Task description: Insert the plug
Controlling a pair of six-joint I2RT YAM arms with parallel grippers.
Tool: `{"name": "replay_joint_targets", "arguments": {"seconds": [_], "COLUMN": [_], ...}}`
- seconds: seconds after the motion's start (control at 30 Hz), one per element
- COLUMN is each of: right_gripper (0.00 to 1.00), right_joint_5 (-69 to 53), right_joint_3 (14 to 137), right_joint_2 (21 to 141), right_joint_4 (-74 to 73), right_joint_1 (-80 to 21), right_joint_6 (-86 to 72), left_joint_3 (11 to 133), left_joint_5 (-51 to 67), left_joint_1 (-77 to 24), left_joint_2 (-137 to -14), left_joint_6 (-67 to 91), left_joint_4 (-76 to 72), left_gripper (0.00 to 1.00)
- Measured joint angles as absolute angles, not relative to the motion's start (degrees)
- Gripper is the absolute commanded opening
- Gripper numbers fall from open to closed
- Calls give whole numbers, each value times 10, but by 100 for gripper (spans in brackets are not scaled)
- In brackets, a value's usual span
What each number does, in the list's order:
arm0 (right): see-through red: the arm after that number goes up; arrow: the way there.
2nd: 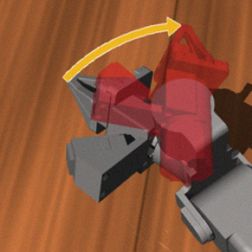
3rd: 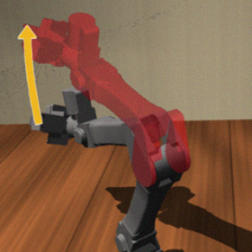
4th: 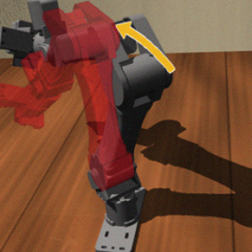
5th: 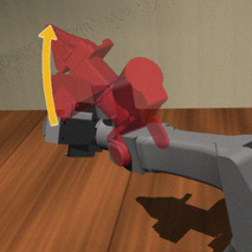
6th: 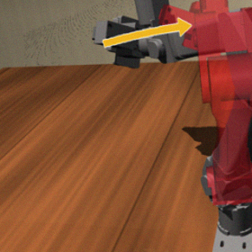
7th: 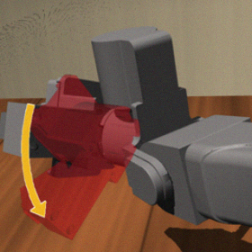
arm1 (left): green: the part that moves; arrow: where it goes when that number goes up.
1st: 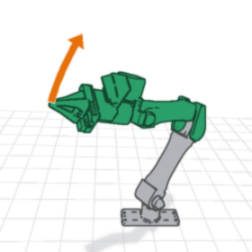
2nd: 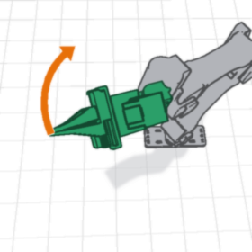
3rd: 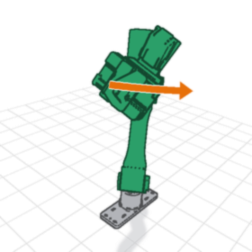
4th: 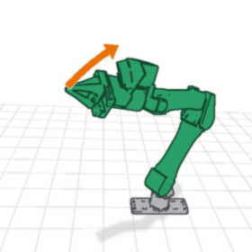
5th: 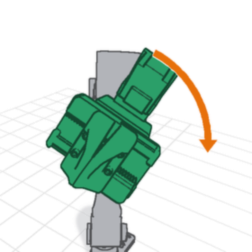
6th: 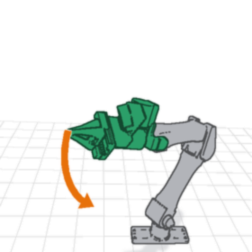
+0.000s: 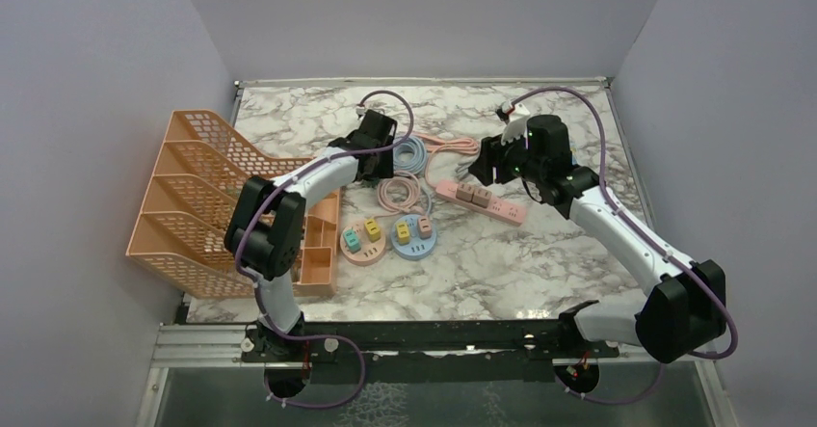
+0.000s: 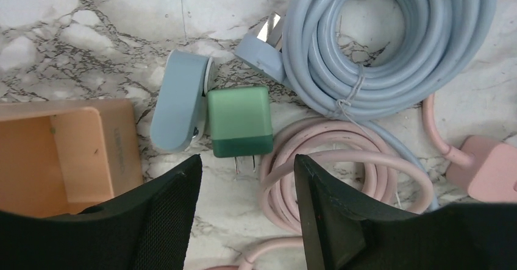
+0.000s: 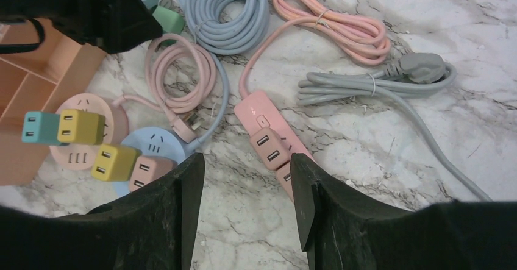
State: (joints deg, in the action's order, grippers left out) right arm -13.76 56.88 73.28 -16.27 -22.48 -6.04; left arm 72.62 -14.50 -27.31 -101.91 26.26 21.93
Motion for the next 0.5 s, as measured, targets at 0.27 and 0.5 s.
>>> {"name": "replay_joint_targets", "arguments": {"seconds": [0.27, 0.5], "right_gripper": [52, 50], "right_joint_5": [-146, -148], "right_joint_3": [569, 569], "right_joint_2": [736, 745], "right_joint_4": [-151, -150], "right_joint_1": [-225, -225], "right_joint_6": [-80, -88], "left_joint_3": [765, 775], "left_joint_5": [-146, -143], "left_joint_1": [-267, -263], "left_joint_2": [-1090, -1106], "left_joint_6": [267, 269], "left_joint_4": [255, 259], "left_gripper": [61, 50]}}
